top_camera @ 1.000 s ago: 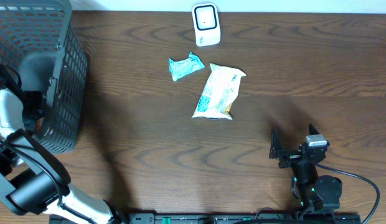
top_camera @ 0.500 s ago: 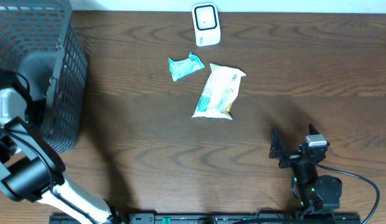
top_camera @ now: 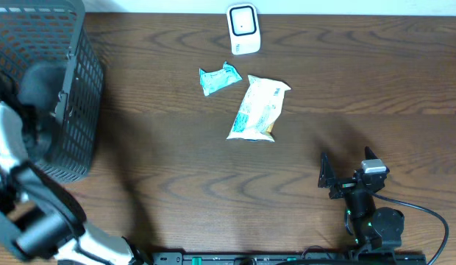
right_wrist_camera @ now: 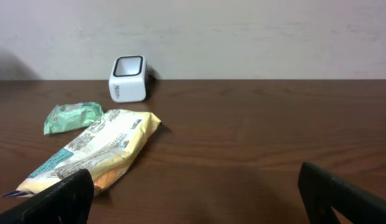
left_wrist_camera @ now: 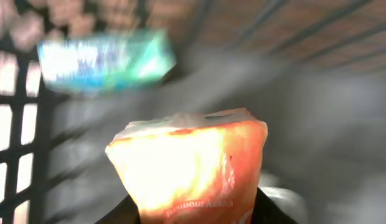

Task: Scan the item barcode
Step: 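Move the left gripper back into the basket and grasp the orange tissue pack, then carry the orange tissue pack out and drop it beside the snack bag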

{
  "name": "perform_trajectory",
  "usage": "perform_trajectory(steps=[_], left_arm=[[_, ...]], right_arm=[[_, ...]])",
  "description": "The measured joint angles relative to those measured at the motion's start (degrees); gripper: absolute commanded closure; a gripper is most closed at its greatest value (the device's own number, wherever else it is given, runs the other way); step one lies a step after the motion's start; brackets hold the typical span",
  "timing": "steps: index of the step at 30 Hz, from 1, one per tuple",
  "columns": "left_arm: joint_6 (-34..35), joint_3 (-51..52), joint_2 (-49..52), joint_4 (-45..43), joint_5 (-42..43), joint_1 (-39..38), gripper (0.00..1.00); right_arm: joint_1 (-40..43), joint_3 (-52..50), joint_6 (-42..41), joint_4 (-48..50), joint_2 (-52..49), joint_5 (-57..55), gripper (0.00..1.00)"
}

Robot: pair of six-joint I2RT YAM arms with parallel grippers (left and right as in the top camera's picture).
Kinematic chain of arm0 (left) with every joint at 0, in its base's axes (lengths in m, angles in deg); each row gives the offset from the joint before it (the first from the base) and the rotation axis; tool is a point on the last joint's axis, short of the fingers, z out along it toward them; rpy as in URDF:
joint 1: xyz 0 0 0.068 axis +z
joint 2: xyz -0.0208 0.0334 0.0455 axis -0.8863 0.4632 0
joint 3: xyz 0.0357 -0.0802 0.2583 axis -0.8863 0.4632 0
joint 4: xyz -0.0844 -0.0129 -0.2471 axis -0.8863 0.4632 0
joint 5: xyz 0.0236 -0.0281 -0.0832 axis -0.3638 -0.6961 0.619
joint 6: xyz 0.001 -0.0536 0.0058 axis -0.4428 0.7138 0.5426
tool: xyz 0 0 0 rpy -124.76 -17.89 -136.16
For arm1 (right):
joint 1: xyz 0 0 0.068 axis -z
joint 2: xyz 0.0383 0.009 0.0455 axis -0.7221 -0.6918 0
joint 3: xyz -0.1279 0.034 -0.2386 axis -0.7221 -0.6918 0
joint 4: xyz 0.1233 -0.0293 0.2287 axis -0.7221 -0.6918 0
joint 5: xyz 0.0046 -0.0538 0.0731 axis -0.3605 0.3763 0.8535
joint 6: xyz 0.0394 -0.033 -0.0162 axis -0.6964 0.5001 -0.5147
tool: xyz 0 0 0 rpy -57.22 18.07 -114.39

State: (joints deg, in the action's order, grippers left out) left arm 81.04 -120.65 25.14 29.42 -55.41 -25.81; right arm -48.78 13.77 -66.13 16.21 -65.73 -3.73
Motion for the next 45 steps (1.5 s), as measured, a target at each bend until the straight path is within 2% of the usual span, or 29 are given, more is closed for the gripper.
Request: perform_trajectory(steps=[7,11,14,17,20,26,30,36,38,43,45], left_arm=[[0.00,-2.67,-22.16,-5.29,0.63,-1.11,0.65],[0.00,-2.75,-28.26,-6.69,5.25,-5.16,0.66],[-0.81,-2.75,-29.05,-9.27,9.53,-10.49,0.66],[-5.33,-2.75,-27.36,-13.00,12.22,-18.03,0.66],[-13.62,-2.75,-24.44,-15.76,13.73,-26.36,0.66],[-31.47,-2.75,-16.70,-15.65,15.19,-40.83,0.65],[-39.54,-2.75,-10.47,-14.69,15.41,-47.76,0.64],[-44.22,-2.75,-1.05,-12.11,15.72,-54.40,0.62],[-44.76,-2.75,1.42,-12.07,15.69,-55.71,0.58],[-45.29,-2.75,7.08,-12.13,15.87,-58.88,0.57],[-45.48,-2.75,8.31,-12.15,15.93,-59.45,0.42]], right_arm=[[0.00,0.00,0.00,0.00,0.00,0.00,0.01],[0.00,0.00,0.00,0.00,0.00,0.00,0.01],[0.00,0.00,0.00,-0.02,0.02,0.00,0.01],[0.00,0.00,0.00,-0.02,0.00,0.00,0.01],[0.00,0.00,0.00,-0.02,0.00,0.00,0.01],[0.00,0.00,0.00,-0.02,0.00,0.00,0.01],[0.00,0.00,0.00,0.00,0.00,0.00,0.01],[0.00,0.00,0.00,-0.02,0.00,0.02,0.01],[0.00,0.00,0.00,-0.02,0.02,0.00,0.01],[0.00,0.00,0.00,0.00,0.02,0.00,0.01],[0.00,0.00,0.00,-0.02,0.00,0.00,0.01]])
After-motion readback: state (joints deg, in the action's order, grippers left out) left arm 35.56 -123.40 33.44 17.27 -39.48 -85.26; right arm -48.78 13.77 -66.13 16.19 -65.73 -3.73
